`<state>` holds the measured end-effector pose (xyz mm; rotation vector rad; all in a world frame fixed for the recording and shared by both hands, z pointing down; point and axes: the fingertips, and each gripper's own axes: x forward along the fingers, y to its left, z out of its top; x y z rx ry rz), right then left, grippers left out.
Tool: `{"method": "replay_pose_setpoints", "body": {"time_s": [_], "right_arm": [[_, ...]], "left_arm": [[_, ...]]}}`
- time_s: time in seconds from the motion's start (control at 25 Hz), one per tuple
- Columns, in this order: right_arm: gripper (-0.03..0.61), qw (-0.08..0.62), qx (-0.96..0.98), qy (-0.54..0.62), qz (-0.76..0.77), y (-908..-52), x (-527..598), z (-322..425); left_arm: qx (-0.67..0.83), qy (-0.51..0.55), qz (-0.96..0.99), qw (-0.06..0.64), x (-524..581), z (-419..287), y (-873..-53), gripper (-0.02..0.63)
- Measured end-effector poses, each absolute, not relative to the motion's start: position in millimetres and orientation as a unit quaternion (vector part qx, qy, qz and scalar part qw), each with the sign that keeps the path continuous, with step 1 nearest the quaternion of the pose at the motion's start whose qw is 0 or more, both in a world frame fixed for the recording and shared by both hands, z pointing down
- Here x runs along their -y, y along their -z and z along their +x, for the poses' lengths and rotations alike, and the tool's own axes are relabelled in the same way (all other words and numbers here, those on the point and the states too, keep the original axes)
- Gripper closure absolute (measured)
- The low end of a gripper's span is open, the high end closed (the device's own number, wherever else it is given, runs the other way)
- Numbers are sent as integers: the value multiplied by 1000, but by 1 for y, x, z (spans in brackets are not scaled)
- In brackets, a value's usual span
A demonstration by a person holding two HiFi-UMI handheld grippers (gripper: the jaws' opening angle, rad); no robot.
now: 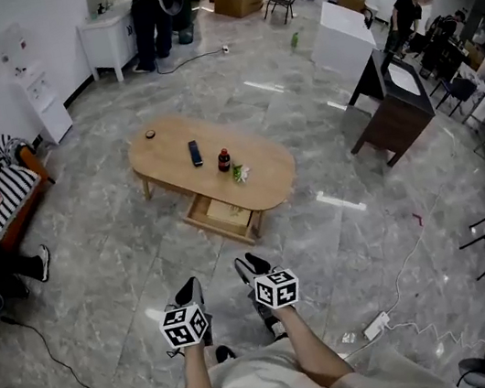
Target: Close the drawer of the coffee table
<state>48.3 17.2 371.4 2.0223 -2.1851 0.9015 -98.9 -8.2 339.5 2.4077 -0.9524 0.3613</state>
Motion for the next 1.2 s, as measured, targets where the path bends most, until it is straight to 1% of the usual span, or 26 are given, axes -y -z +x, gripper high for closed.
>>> {"method": "replay_pose_setpoints", "body": {"time_s": [0.12,0.2,0.36,0.6,0.68,0.88,0.92,1.08,1.2], "right_arm": [[434,-6,680,-301,668,-380,-28,38],[431,-7,672,-300,677,-383,-34,36],[430,-10,651,-299,697,-386,-35,45],[430,14,621,-306,721,-413,-30,77],[436,4,610,-314,727,-425,-21,89],[492,-41,570,-319,756,-447,5,119],[495,-46,569,-315,759,-446,13,124],[502,-49,575,-300,759,-444,35,143],[506,-30,577,-300,759,-452,42,154]], "left_arm": [[342,-134,894,258,10,-122,-340,606],[341,-130,893,264,13,-132,-342,606],[330,-134,894,270,23,-133,-351,606],[307,-154,898,274,36,-109,-380,606],[303,-172,898,268,52,-102,-393,606],[292,-213,895,261,99,-86,-430,606],[289,-218,895,260,109,-79,-434,606],[259,-231,902,256,129,-46,-444,606],[231,-244,909,247,134,-25,-447,606]]}}
